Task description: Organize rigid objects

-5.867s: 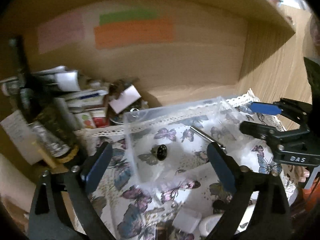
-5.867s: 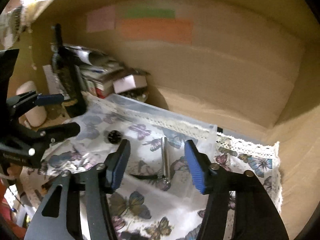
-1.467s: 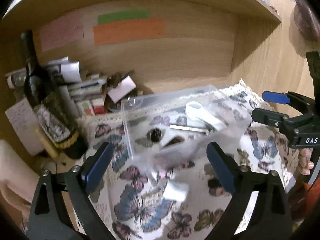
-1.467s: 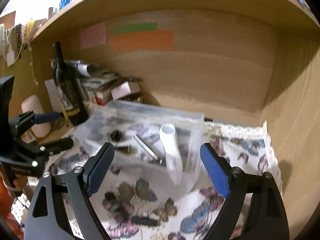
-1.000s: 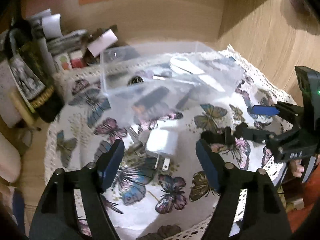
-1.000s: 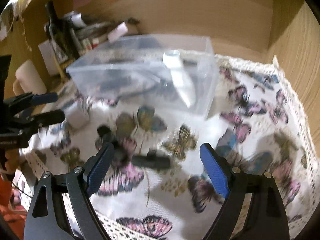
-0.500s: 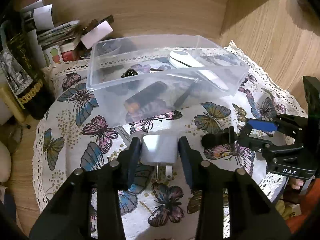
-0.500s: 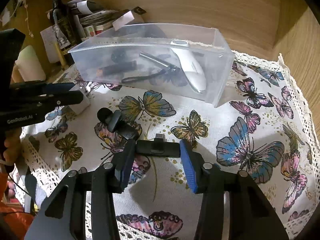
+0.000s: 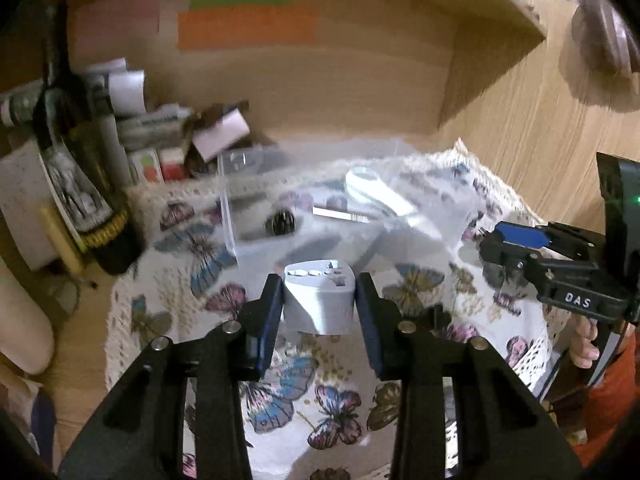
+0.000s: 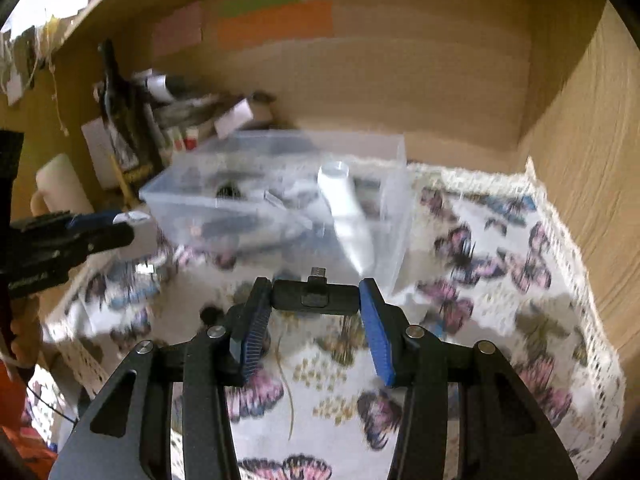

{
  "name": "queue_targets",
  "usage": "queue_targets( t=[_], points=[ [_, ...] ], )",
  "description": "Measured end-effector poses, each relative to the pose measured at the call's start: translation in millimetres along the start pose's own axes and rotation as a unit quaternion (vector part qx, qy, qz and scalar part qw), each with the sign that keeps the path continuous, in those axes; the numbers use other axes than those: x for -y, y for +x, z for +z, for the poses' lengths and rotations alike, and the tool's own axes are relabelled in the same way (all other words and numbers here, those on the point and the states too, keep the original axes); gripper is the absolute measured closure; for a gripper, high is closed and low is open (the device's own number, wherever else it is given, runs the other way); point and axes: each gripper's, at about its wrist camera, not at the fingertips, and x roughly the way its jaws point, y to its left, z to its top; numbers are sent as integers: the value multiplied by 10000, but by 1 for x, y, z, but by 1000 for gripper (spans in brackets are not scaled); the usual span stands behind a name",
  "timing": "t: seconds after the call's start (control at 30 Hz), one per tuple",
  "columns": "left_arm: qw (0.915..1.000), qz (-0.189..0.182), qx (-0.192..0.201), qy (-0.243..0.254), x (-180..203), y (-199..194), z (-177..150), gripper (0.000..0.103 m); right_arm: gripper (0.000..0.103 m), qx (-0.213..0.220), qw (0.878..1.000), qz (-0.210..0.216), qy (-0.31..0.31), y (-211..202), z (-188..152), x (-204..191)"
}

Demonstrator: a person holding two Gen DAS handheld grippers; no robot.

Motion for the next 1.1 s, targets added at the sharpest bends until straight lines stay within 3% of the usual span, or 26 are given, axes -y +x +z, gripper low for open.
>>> queue_targets(
  t=[0.3, 0.5, 0.83, 1.1],
  points=[
    [9980, 210, 589, -120, -7, -14, 42, 66, 61, 616, 9980, 39, -147, -9, 48, -2],
    [9970, 226, 675, -303, -16, -5, 66, 66, 61, 722, 9970, 33, -269, 3, 74, -5],
    [9990, 329, 27, -302, -20, 56, 66, 66, 61, -13, 9995, 203, -246, 71, 75, -7],
    [9983, 136, -479, -292, -23, 92, 52, 66, 61, -495, 9981, 196, -315, 105, 66, -9]
  ],
)
